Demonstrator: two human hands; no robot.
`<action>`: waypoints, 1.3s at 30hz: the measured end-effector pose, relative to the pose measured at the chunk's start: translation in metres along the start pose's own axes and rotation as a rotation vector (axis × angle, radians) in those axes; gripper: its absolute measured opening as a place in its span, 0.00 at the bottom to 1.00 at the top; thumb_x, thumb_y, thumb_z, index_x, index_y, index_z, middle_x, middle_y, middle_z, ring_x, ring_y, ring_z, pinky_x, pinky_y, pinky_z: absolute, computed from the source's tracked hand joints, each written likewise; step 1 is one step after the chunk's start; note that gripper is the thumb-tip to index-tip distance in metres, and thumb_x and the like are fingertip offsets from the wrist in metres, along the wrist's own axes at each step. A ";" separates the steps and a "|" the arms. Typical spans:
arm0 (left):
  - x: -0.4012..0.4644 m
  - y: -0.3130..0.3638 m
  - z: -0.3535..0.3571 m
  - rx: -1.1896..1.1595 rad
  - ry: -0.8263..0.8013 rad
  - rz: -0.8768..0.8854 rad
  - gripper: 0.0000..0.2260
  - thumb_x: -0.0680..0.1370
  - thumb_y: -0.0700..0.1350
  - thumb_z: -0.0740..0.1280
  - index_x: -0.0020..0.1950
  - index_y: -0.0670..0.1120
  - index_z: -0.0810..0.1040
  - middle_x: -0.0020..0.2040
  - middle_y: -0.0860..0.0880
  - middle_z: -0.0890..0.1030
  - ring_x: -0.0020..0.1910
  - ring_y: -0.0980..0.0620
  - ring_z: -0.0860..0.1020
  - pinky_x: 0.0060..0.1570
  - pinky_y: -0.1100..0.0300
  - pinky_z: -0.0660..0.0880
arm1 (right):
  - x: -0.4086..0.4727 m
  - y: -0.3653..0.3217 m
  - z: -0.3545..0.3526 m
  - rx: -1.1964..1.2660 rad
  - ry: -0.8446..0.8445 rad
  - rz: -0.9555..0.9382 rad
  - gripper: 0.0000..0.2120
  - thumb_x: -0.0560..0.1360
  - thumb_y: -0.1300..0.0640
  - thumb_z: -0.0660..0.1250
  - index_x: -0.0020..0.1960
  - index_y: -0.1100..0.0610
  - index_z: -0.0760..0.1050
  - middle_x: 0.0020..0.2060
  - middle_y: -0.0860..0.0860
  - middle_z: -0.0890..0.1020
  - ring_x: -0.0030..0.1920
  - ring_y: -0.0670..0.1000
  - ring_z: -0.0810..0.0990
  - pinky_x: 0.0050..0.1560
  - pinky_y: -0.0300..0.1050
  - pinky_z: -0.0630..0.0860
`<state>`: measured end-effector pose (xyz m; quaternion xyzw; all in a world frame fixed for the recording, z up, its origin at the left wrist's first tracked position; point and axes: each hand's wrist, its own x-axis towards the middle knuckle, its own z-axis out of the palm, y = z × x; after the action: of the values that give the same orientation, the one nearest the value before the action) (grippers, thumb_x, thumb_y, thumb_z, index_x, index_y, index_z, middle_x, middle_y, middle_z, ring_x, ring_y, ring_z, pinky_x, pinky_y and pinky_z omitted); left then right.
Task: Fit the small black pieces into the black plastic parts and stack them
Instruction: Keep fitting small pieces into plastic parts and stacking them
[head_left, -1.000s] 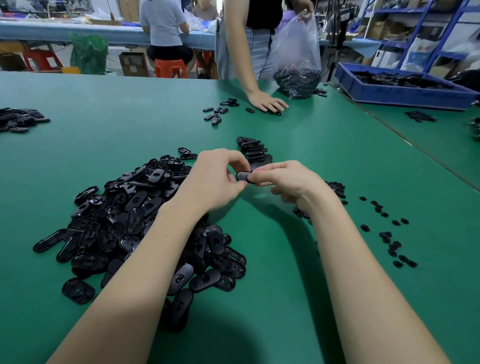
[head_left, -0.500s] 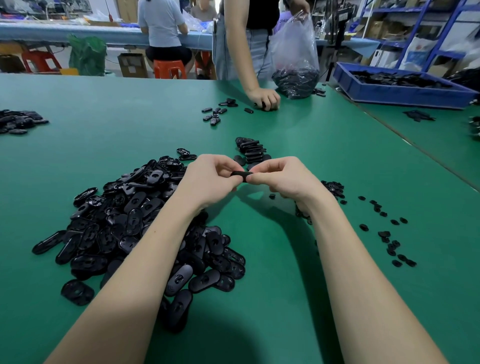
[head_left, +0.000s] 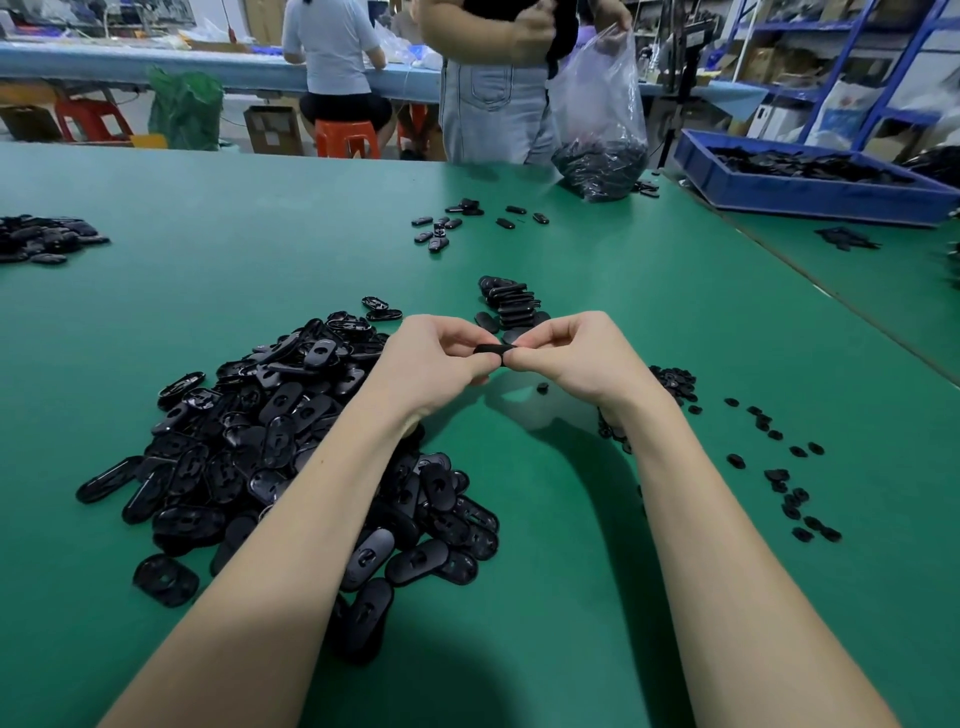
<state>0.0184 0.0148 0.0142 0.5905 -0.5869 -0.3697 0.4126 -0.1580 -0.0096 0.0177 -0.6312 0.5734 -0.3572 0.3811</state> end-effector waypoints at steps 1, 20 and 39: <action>0.000 0.000 0.000 0.004 -0.003 -0.002 0.06 0.73 0.40 0.76 0.42 0.52 0.85 0.38 0.47 0.86 0.39 0.50 0.84 0.57 0.46 0.80 | 0.000 0.001 0.000 -0.004 -0.001 -0.002 0.06 0.69 0.55 0.80 0.37 0.52 0.83 0.23 0.40 0.76 0.24 0.40 0.71 0.26 0.29 0.66; 0.006 -0.004 0.002 0.012 0.127 -0.018 0.05 0.73 0.44 0.75 0.47 0.52 0.83 0.34 0.52 0.85 0.37 0.55 0.82 0.47 0.60 0.77 | 0.002 0.002 0.005 -0.205 0.008 -0.294 0.10 0.70 0.56 0.77 0.47 0.44 0.80 0.35 0.42 0.84 0.29 0.38 0.75 0.41 0.43 0.77; 0.008 -0.009 0.001 0.154 0.064 0.032 0.05 0.77 0.44 0.69 0.43 0.53 0.82 0.41 0.53 0.84 0.45 0.51 0.84 0.59 0.54 0.79 | 0.081 -0.007 -0.004 -0.471 0.253 0.014 0.13 0.73 0.49 0.73 0.58 0.47 0.82 0.53 0.48 0.85 0.56 0.52 0.82 0.55 0.45 0.78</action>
<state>0.0214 0.0060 0.0057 0.6223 -0.6096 -0.2978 0.3905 -0.1513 -0.0904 0.0263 -0.6488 0.6882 -0.2873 0.1515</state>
